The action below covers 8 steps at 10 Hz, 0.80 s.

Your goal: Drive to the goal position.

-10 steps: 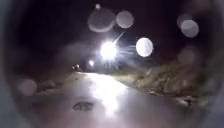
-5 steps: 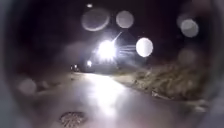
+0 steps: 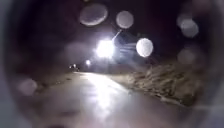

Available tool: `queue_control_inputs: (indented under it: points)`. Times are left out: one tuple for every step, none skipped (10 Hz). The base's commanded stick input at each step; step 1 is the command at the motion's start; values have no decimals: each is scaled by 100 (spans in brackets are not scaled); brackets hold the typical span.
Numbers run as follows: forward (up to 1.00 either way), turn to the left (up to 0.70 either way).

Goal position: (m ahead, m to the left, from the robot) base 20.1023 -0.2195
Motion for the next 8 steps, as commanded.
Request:
queue_control_inputs:
  points:
    - [100,14]
    - [100,16]
    - [100,19]
    - [100,23]
    - [100,16]
    - [100,13]
    - [100,14]
    - [100,14]
